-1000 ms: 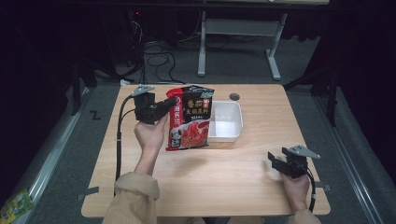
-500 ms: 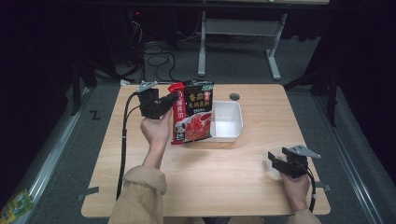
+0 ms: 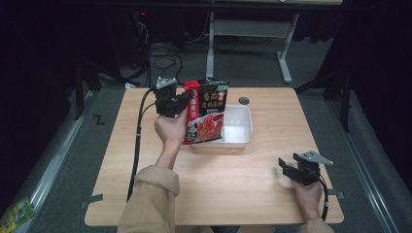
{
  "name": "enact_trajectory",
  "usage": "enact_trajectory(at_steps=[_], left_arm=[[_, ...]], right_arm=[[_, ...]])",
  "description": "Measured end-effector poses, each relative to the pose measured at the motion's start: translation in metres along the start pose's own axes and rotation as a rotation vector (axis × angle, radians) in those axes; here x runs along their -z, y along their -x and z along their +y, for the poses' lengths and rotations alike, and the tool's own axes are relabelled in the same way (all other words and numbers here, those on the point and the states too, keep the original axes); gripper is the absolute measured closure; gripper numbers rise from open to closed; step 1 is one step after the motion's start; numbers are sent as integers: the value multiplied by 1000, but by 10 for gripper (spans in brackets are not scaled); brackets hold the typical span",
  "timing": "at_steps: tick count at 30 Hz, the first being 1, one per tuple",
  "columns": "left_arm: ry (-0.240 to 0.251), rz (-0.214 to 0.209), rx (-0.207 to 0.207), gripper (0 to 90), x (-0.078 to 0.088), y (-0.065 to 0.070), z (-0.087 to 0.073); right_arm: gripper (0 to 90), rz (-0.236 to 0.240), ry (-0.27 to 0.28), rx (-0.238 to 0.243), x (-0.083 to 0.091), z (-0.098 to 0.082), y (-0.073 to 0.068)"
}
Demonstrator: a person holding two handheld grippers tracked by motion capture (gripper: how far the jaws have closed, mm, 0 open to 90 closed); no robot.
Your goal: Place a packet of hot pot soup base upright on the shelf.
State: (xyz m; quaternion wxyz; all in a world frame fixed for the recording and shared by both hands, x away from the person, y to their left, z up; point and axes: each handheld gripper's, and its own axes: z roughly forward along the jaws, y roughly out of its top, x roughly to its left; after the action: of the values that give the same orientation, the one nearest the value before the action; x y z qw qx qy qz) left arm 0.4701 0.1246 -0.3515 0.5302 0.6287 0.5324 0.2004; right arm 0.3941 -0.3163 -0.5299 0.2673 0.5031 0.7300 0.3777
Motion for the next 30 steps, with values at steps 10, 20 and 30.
enact_trajectory(at_steps=[10, 20, 30], left_arm=[[-6, 57, -59, 886, -18, 8, 2], [-32, 102, -96, 879, -40, 11, -3], [-56, 117, -105, 867, -58, 11, -12]], right_arm=[[341, 1, 5, -2, 0, 0, 0], [342, -2, 6, 1, 1, 0, -1], [342, -3, 3, 1, 0, 0, -1]])
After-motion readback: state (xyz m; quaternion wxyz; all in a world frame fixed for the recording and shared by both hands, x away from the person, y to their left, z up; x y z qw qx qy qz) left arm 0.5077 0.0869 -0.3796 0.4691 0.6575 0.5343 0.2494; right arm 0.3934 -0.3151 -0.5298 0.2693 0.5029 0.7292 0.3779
